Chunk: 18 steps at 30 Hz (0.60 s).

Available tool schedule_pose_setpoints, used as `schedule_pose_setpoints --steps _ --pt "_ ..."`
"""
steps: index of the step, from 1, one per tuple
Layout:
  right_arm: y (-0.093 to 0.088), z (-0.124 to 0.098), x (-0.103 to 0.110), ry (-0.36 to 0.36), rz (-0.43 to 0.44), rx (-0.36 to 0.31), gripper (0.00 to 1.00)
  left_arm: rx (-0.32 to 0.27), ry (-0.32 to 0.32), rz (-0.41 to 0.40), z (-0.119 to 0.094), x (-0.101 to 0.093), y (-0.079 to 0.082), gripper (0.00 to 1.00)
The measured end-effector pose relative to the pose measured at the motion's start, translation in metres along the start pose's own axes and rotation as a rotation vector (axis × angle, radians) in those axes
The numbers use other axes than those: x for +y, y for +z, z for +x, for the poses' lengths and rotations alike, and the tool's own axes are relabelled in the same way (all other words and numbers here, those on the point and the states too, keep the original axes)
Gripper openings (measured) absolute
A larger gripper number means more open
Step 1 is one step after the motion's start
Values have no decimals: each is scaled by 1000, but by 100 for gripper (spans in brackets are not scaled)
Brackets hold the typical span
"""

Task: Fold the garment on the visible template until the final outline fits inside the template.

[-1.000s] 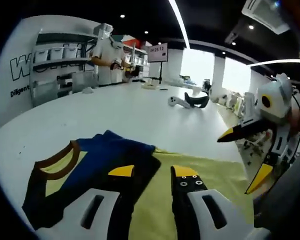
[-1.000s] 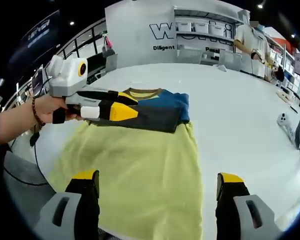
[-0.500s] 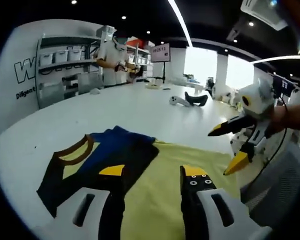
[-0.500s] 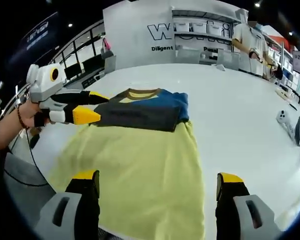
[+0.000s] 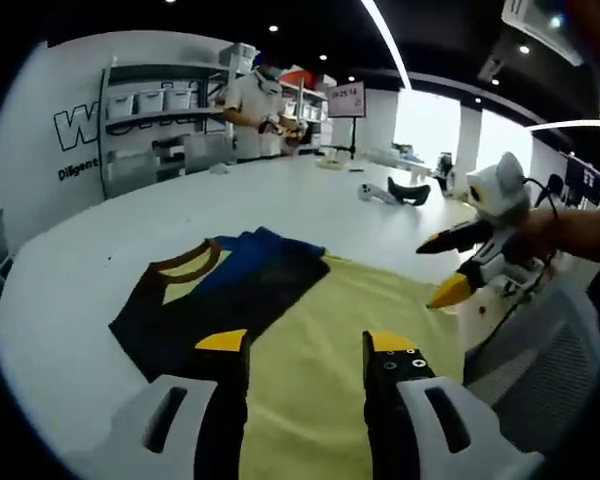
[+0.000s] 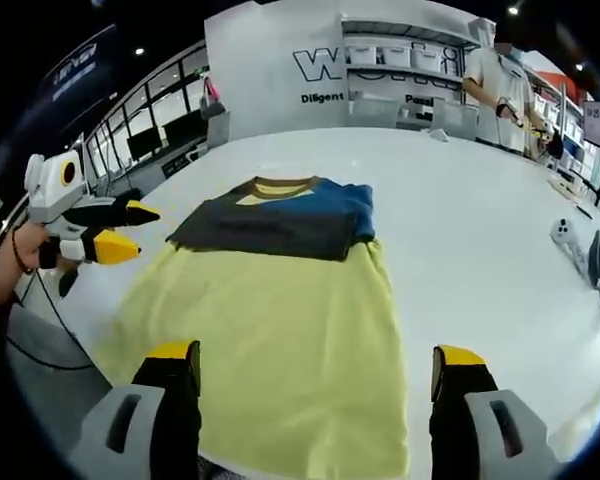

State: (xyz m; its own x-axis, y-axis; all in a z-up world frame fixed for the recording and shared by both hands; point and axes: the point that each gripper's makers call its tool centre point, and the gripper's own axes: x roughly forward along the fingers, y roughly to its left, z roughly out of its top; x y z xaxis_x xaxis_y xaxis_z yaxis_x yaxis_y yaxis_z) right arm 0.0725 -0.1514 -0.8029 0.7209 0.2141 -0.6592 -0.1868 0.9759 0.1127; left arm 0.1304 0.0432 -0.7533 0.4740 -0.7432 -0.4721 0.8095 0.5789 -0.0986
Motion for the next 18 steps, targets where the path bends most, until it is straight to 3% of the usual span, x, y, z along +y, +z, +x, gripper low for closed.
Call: schedule_pose_setpoints --steps 9,14,16,17,18 --pt "-8 -6 -4 -16 -6 24 91 33 73 -48 -23 1 -19 38" --pt "-16 -7 -5 -14 -9 42 89 86 81 -65 -39 -5 -38 38" --pt "-20 -9 -6 -21 -6 54 88 193 63 -127 -50 -12 -62 38" --pt "-21 -9 -7 -21 -9 56 88 206 62 -143 -52 -14 -66 37" --pt "-22 -10 -7 -21 -10 57 87 173 66 -120 -52 -13 -64 36"
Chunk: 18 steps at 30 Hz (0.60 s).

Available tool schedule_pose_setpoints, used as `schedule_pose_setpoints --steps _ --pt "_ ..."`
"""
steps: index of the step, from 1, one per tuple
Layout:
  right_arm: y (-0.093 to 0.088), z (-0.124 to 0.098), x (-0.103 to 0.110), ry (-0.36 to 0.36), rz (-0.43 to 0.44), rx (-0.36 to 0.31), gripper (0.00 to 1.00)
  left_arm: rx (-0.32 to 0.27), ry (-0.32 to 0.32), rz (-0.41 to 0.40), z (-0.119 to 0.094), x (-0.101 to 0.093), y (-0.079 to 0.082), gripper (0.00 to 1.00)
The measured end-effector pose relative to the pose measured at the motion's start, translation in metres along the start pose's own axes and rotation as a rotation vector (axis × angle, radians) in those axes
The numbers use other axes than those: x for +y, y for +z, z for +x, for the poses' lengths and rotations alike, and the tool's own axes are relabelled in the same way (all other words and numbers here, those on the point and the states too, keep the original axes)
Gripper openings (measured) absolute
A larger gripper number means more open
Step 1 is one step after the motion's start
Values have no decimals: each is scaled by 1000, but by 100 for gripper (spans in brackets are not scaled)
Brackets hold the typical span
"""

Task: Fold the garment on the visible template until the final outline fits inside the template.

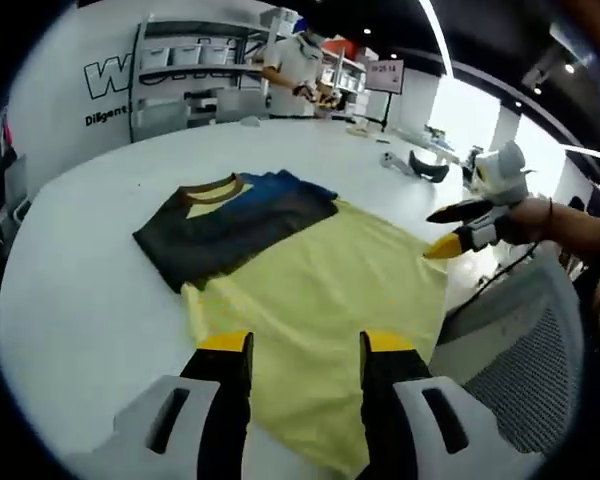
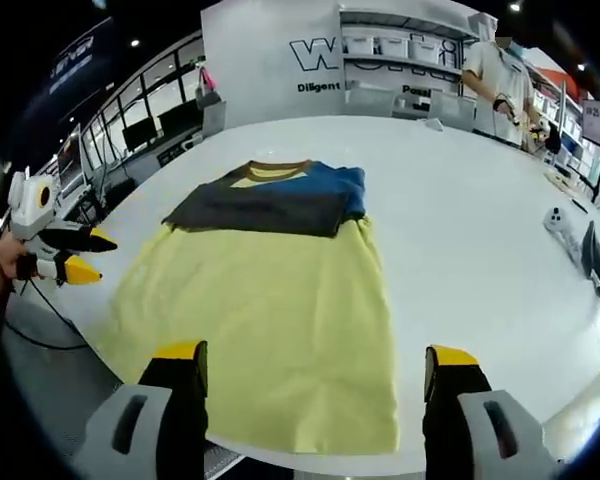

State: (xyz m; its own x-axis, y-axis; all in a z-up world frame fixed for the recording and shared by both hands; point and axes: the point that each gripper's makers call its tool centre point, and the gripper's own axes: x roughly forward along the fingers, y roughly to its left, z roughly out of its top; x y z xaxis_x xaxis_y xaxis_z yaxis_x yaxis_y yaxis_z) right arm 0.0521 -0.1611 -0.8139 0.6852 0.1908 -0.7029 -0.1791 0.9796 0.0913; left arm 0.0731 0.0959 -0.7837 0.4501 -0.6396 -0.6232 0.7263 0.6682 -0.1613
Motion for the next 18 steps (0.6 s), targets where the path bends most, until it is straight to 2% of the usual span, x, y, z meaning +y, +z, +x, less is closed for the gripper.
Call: schedule_pose_setpoints --steps 1,6,8,9,11,13,18 --pt "-1 -1 0 0 4 0 85 1 1 -1 -1 -1 -2 37" --pt "-7 -2 -2 -8 15 12 83 81 27 24 -8 -2 -24 37" --pt "-9 -2 -4 -9 17 19 82 148 28 3 -12 -3 -37 36" --pt "-11 -3 -5 -18 15 26 84 215 45 -8 -16 -1 -49 36" --pt "-13 -4 -5 -15 -5 30 84 203 67 29 -15 2 -49 37" --pt "-16 -5 -8 -28 -13 36 83 235 60 -23 -19 -2 -57 35" --pt "-25 -6 -11 -30 -15 64 77 275 68 -70 -23 -6 -74 32"
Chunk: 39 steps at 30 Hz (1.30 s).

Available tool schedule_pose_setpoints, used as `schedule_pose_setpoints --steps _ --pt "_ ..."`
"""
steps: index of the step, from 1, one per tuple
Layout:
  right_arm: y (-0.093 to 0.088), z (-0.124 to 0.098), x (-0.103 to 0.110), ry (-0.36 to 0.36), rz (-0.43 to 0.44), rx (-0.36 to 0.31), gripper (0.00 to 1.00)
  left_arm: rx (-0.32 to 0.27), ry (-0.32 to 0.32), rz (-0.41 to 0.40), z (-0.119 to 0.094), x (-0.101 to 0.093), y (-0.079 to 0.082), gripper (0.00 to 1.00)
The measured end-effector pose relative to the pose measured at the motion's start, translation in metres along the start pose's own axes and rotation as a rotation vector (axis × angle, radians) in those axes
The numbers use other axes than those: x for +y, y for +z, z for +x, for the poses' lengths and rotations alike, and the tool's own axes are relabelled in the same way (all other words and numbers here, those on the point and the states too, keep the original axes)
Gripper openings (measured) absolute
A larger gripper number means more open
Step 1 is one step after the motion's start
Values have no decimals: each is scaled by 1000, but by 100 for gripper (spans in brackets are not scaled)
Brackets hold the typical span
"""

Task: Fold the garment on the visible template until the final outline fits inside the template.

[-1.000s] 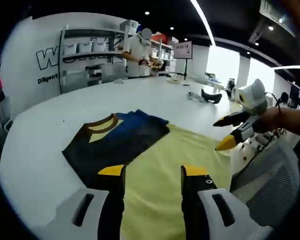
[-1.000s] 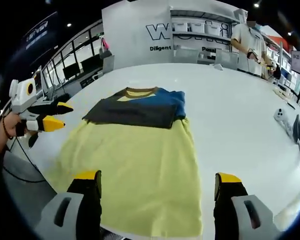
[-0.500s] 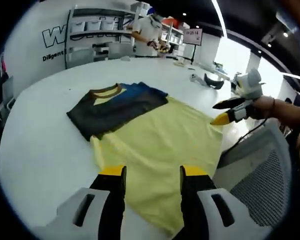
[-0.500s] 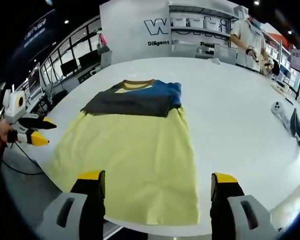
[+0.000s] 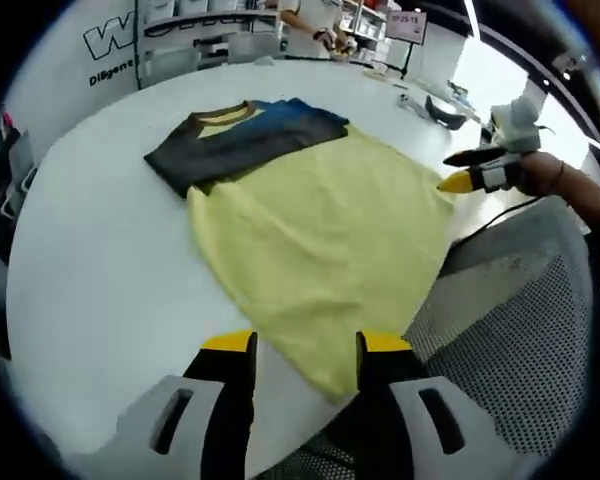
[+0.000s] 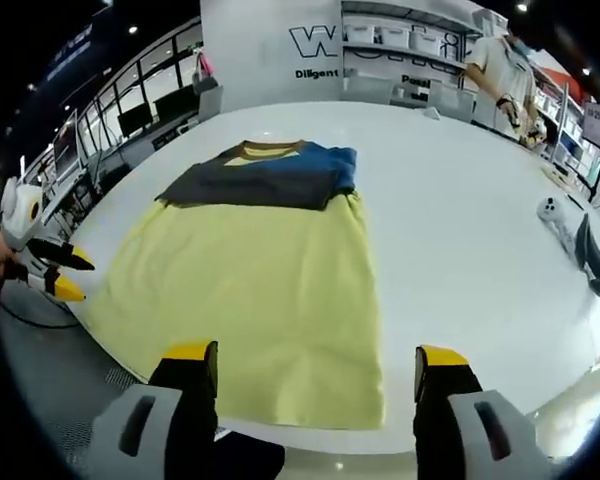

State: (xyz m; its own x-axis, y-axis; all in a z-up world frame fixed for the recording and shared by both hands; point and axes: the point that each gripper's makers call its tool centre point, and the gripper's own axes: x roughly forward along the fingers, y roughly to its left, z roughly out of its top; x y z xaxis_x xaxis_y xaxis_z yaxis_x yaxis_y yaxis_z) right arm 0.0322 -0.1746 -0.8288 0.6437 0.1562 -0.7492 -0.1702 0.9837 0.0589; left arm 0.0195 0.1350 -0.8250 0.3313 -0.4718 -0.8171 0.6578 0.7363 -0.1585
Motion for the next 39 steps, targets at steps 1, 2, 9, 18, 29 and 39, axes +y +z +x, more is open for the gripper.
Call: schedule_pose_setpoints --steps 1,2,9,18,29,39 --pt "-2 -1 0 1 -9 5 76 3 -6 -1 1 -1 -2 31" --pt "-4 -1 0 3 -22 14 74 12 -14 4 2 -2 -6 30" --pt "-19 -1 -6 -17 -21 66 66 45 -17 -72 1 -6 -20 29" --pt "-28 -1 -10 -15 -34 94 49 64 -20 -152 4 -9 -29 26" --pt "-32 -1 -13 -36 -87 121 37 61 -9 -180 7 -12 -30 18" --pt "-32 1 -6 -11 -98 158 26 88 69 -83 7 -7 -33 7"
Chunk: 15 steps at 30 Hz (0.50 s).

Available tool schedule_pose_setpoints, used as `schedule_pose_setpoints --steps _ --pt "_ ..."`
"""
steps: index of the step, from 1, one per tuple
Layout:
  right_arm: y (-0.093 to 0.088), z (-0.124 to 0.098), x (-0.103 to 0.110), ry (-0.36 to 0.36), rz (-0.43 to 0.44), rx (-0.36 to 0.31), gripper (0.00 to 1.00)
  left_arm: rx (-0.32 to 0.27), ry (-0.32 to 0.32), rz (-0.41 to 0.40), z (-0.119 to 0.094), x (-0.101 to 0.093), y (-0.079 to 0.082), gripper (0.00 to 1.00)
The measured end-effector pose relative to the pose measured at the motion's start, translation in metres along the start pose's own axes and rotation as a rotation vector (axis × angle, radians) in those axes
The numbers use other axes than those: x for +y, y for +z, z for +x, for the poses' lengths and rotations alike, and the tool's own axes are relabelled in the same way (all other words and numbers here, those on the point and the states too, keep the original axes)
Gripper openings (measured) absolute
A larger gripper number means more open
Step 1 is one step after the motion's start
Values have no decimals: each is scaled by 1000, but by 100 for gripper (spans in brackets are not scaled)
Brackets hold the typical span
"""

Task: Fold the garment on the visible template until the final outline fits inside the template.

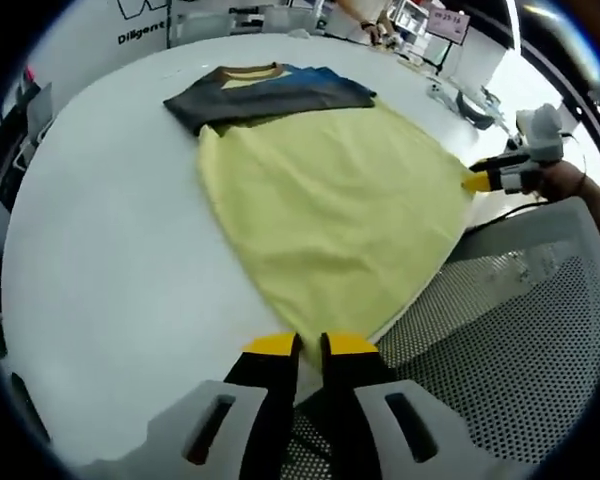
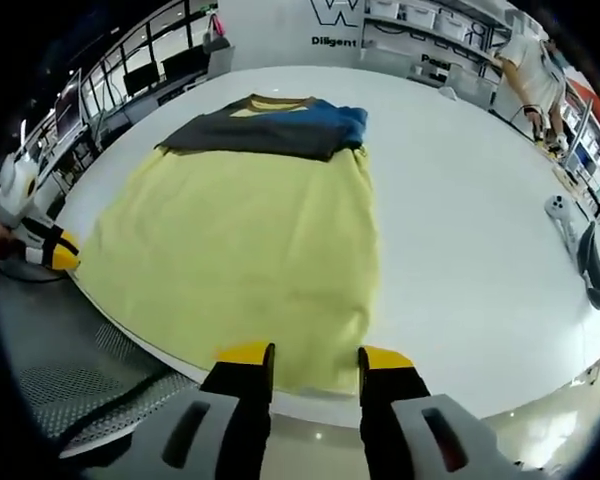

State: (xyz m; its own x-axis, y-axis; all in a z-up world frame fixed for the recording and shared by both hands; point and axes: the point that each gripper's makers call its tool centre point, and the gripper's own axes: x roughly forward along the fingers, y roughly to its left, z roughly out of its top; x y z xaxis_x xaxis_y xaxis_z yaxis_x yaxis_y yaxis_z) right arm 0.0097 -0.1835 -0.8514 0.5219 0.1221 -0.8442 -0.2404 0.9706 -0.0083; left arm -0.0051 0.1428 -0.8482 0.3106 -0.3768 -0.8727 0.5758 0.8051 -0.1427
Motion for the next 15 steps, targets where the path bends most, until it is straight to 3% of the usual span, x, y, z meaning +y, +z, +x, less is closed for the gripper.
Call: schedule_pose_setpoints --steps 6,8,11,13,15 --pt "0 0 3 2 -5 3 21 4 18 78 1 -1 2 7" --pt "0 0 5 9 -18 -1 14 3 16 107 2 -1 3 5" --pt "0 0 5 4 -21 -2 1 3 7 88 2 -2 2 2" --pt "1 1 4 -4 -17 -9 0 -9 10 65 2 0 3 2" --pt "4 3 4 1 -75 -26 0 -45 69 116 0 8 6 2"
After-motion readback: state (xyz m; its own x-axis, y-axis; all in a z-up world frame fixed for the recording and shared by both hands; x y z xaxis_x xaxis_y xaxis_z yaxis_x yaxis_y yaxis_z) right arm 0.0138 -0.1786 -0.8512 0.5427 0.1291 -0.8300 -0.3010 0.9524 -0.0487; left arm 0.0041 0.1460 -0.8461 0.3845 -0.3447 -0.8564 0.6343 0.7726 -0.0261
